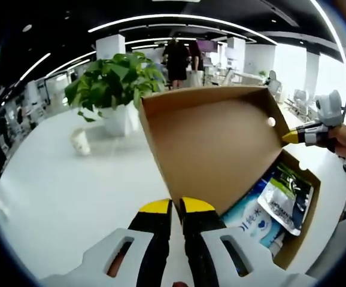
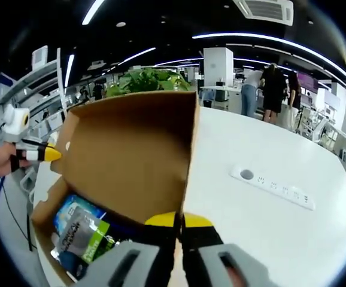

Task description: Operate the shoe box by opening the lid, removing the specified soft item, and placing it in the target area until the item is outside and the box remains undamaged.

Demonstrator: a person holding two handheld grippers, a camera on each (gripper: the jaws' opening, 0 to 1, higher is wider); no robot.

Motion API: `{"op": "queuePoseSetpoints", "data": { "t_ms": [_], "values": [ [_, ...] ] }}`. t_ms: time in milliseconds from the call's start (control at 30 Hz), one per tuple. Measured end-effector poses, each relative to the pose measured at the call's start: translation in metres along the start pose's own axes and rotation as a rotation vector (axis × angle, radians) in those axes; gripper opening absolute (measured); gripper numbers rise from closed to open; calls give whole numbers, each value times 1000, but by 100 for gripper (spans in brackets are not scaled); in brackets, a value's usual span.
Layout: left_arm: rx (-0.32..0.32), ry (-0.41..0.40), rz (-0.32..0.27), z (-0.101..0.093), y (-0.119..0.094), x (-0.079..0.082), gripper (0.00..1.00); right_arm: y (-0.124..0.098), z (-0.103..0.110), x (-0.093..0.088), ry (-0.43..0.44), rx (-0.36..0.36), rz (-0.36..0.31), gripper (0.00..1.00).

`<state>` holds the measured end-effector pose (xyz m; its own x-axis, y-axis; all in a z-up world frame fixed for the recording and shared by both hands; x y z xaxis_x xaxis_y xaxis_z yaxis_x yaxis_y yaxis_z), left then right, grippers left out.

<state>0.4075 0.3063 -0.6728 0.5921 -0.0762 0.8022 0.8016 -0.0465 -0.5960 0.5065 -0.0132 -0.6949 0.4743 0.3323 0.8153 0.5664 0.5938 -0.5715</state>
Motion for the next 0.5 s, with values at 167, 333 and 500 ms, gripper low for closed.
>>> {"op": "queuePoseSetpoints", "data": {
  "t_ms": [167,333,500],
  "values": [
    [2,3,6,2,4,0,4,3,-1,1,-1,2,5,0],
    [3,4,8,4,10,1,4,6,-3,1,-1,3,7,0],
    [3,9,15,4,13,1,5,8,-4,1,1,2,12,0]
  ]
}}
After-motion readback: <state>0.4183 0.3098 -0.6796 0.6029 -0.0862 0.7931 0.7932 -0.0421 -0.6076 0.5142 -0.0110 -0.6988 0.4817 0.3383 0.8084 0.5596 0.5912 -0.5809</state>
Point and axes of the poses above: the point that each gripper's makers call its tool centre point, and the gripper's own axes: y roughly forward along the fingers, z roughly to its left, x roughly out of its top, the point moved 7 cm from there along -y, roughly backward along the fingers, and after that the axes turned 4 degrees about x, right-handed, at the moved point
